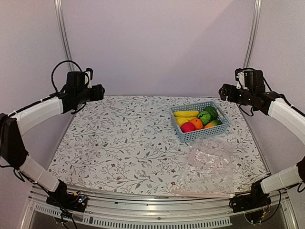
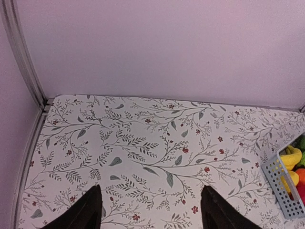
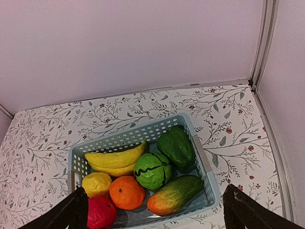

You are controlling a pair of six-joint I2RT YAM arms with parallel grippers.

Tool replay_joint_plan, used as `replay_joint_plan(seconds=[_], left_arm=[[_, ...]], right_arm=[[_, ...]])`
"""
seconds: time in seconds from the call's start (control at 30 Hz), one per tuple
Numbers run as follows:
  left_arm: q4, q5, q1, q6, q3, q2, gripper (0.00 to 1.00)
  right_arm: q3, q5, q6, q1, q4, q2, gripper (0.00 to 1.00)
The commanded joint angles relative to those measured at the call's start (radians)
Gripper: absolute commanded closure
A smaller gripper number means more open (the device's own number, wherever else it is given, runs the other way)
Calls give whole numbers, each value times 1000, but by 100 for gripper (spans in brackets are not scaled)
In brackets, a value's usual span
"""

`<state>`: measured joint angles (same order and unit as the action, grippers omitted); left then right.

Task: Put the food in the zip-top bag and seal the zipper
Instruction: Adjust the bin at the center of the board.

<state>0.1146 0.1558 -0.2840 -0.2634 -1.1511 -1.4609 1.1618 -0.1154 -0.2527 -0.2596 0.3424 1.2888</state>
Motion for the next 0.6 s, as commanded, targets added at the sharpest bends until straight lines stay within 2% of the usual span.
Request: replay_joint_plan(seconds=[0.0, 0.13, 0.27, 0.47, 0.57], left_arm=[[36, -67, -107, -25, -42, -27, 20], [109, -97, -210, -55, -61, -45, 6], [218, -119, -272, -136, -85, -63, 2], [302, -141, -298, -226, -66, -20, 7], [318, -145, -300, -253, -39, 11, 17]], right_arm=[[-39, 215, 6, 18, 24, -30, 8], [-13, 319, 1, 3, 75, 24, 23], [57, 378, 16, -58, 137, 118, 34], [195, 394, 31, -194, 233, 311, 41], [266, 400, 34, -258, 269, 409, 46]])
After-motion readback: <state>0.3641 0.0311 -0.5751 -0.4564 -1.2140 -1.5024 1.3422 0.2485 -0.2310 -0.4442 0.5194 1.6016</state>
